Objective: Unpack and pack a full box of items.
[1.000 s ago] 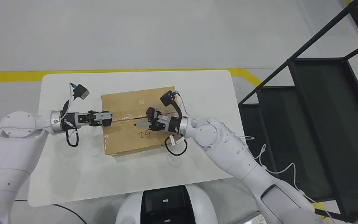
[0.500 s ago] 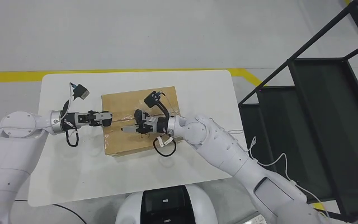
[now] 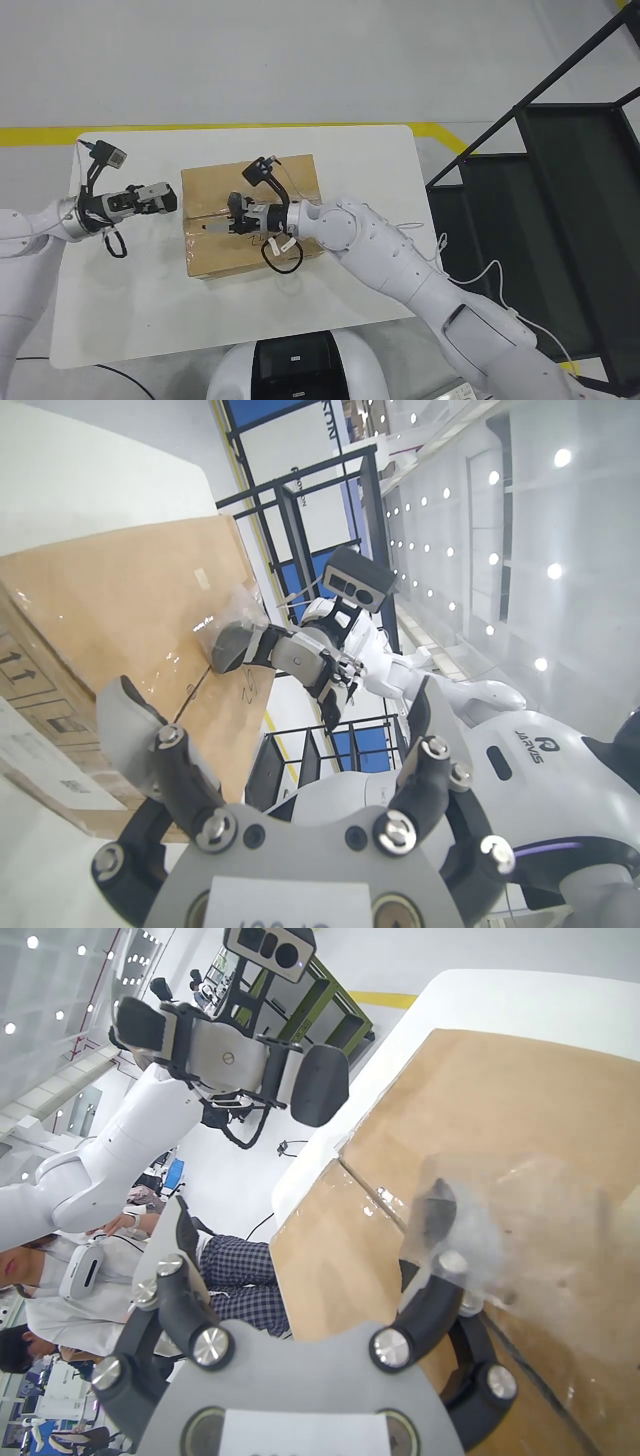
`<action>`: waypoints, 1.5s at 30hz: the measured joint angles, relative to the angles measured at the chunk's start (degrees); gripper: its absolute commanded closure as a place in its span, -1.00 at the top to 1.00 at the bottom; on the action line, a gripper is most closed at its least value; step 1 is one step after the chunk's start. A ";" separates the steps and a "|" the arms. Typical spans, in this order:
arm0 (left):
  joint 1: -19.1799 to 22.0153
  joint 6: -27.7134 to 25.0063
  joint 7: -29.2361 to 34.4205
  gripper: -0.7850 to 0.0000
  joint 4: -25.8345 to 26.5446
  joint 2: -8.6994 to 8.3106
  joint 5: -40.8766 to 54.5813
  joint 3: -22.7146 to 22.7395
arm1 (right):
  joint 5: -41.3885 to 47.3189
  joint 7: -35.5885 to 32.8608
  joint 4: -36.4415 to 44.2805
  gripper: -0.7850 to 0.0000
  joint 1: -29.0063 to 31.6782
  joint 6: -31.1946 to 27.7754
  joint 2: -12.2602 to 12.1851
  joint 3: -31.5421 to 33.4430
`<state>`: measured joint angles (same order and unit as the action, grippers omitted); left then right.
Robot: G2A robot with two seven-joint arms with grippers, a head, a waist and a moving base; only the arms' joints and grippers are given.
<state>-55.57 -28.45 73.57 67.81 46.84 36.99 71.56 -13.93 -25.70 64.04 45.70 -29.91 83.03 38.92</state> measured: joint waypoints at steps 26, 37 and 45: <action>-10.93 -0.58 -1.74 1.00 -0.56 -2.21 5.81 15.38 | 4.41 -0.40 -12.00 1.00 -8.30 -2.45 8.64 -7.75; -11.55 -0.54 -1.18 1.00 -0.17 -1.99 6.44 16.54 | 3.54 1.45 -13.11 1.00 -8.30 -3.46 9.25 -5.61; -12.77 -1.19 -2.60 1.00 -1.03 -1.88 8.97 19.10 | 4.24 1.95 -15.67 1.00 -9.12 -1.33 10.45 -4.96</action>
<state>-68.33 -29.64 70.98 66.77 44.96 45.96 90.66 -9.69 -23.75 48.37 36.58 -31.23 93.48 33.97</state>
